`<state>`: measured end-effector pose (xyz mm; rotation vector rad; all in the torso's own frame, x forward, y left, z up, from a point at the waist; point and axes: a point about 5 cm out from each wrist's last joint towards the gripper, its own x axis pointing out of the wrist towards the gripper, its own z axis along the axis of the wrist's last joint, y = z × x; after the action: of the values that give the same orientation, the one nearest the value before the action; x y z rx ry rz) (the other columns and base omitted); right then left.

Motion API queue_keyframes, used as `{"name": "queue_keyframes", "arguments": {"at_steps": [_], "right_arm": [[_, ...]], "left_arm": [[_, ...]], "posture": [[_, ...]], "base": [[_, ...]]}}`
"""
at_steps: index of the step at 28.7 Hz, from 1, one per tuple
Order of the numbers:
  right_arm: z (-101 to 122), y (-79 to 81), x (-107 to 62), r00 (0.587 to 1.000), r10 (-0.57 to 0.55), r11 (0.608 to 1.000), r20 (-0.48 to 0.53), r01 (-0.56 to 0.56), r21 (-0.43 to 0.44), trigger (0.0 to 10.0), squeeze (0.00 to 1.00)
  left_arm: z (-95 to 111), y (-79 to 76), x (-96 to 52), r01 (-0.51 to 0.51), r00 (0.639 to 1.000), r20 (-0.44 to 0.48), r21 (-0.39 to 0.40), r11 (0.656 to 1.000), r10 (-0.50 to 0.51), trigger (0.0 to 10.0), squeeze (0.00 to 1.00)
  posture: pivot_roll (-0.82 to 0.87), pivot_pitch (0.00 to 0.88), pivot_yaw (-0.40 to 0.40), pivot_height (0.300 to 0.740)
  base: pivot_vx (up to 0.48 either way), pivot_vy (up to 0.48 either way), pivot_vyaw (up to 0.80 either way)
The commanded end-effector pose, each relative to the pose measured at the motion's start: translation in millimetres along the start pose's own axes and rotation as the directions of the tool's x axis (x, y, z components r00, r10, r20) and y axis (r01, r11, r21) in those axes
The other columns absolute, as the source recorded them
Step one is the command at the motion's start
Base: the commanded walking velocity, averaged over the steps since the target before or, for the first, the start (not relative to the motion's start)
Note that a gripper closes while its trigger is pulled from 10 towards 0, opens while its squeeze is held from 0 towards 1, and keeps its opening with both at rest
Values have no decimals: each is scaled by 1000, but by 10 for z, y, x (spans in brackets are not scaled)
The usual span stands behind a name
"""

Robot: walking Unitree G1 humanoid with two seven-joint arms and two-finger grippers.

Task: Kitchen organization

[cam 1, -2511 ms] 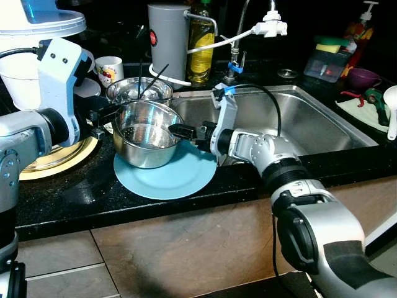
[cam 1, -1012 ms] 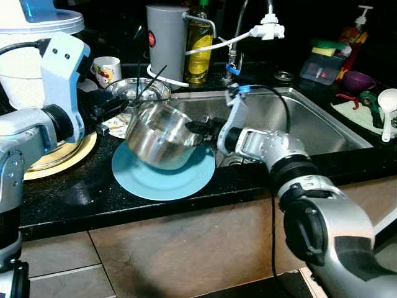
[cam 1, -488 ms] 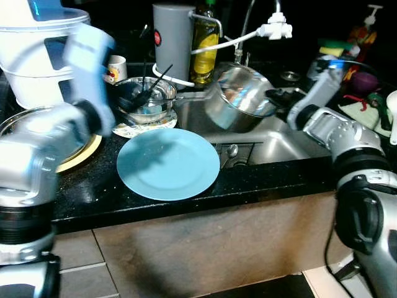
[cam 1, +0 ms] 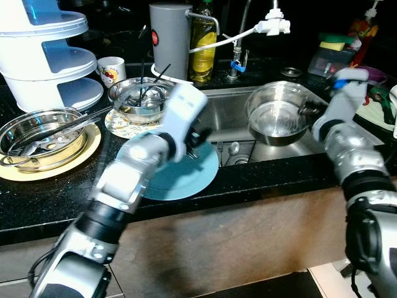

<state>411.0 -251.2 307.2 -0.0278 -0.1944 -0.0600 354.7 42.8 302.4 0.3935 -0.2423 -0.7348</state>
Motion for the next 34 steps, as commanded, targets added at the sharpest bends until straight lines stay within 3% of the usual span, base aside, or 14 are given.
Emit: {"name": "queue_keyframes", "arguments": {"at_steps": [1,6,11,13,18,21,28,29,34], "right_arm": [[-63,116,9,1000,22,999,10,-21,-41,10000,0],[-96,265,27,998,64,995,13,-63,-79,10000,0],[-201,519,36,989,147,976,-15,-148,-160,10000,0],[-246,575,32,986,162,969,-32,-165,-184,10000,0],[-342,632,20,981,170,935,-89,-189,-299,10000,0],[-372,623,12,980,165,883,-107,-195,-428,10000,0],[-439,638,-6,975,177,868,-134,-218,-445,10000,0],[-471,661,-14,970,191,868,-150,-238,-436,10000,0],[-487,679,-14,966,201,881,-165,-251,-401,10000,0]], "left_arm": [[69,-103,91,64,997,36,-5,998,-64,10000,0],[108,-99,160,69,996,52,-35,997,-68,10000,0],[141,80,211,3,998,56,-9,1000,-3,10000,0],[155,83,211,34,998,55,38,999,-36,10000,0],[177,88,194,70,996,52,45,997,-73,10000,0],[153,43,218,130,991,31,95,987,-133,10000,0],[154,52,246,141,989,31,91,986,-144,10000,0],[123,7,247,198,980,6,108,974,-200,10000,0],[85,0,244,221,975,-33,100,970,-219,10000,0]], "posture": [[13,180,-17,740],[15,201,-18,740],[38,226,-23,740],[43,235,-26,740],[47,247,-30,740],[48,253,-34,740],[47,242,-36,740],[47,242,-36,740],[48,227,-36,740]], "base": [[0,0,0],[0,0,0],[0,0,0],[0,0,0],[0,0,0],[0,0,0],[0,0,0],[0,0,0],[0,0,0]]}}
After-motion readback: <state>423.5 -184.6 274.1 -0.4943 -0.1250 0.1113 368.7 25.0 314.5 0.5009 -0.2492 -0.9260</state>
